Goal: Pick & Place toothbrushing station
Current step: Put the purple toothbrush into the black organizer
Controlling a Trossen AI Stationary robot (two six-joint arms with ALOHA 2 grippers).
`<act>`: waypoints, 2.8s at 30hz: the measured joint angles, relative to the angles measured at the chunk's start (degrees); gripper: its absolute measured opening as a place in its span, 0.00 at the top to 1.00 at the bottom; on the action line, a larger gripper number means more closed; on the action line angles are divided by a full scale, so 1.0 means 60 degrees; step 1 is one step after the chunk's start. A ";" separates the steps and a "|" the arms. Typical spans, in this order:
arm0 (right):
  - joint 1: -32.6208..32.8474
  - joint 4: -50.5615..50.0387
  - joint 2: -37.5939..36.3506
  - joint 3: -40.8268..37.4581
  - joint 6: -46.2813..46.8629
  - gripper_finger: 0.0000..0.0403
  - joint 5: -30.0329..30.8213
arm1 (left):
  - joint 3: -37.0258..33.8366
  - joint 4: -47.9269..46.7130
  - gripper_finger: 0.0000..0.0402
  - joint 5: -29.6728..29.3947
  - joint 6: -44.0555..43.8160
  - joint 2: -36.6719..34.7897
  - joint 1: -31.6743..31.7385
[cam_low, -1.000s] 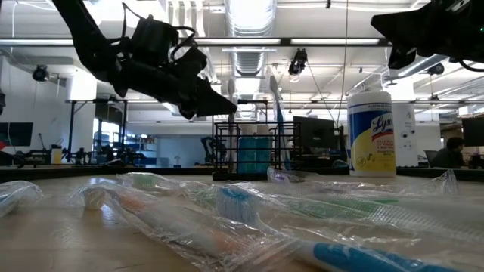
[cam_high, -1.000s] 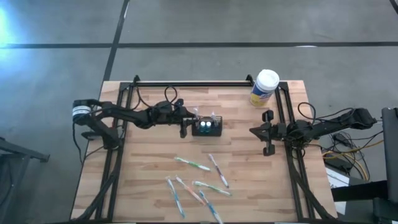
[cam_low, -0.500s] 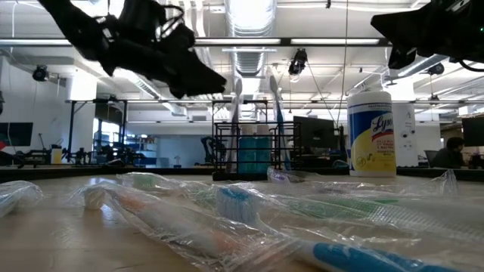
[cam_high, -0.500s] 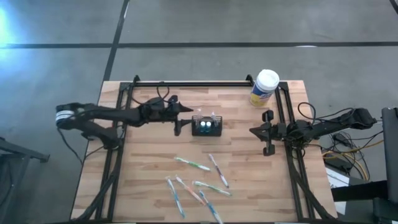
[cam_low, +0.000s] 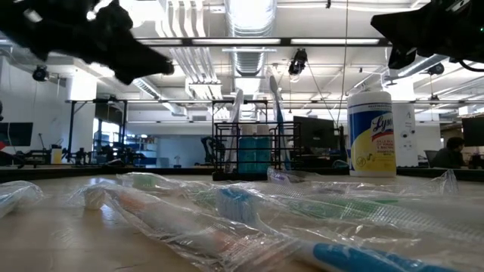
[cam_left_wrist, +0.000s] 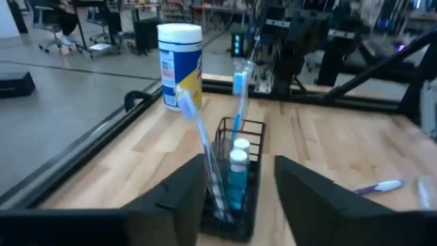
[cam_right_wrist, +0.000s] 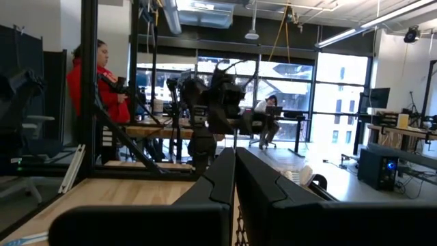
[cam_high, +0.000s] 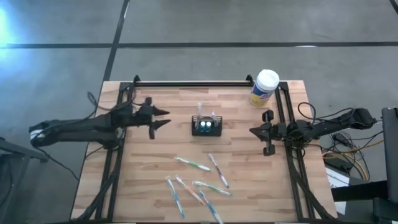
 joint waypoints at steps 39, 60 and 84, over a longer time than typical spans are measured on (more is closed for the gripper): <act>0.0480 -0.6556 0.2801 0.3584 0.4312 0.98 0.0682 | -0.3005 0.0562 0.97 0.1011 -0.0531 -0.3050 -0.0025; 0.1388 -0.9197 1.0347 0.8497 0.7426 0.98 -0.0513 | -0.3019 0.0548 0.97 0.1037 -0.0862 -0.3050 -0.0025; 0.1508 -1.4412 1.4568 1.3001 0.9221 0.45 -0.0809 | -0.3023 0.0100 0.97 0.1393 -0.1182 -0.3043 -0.0025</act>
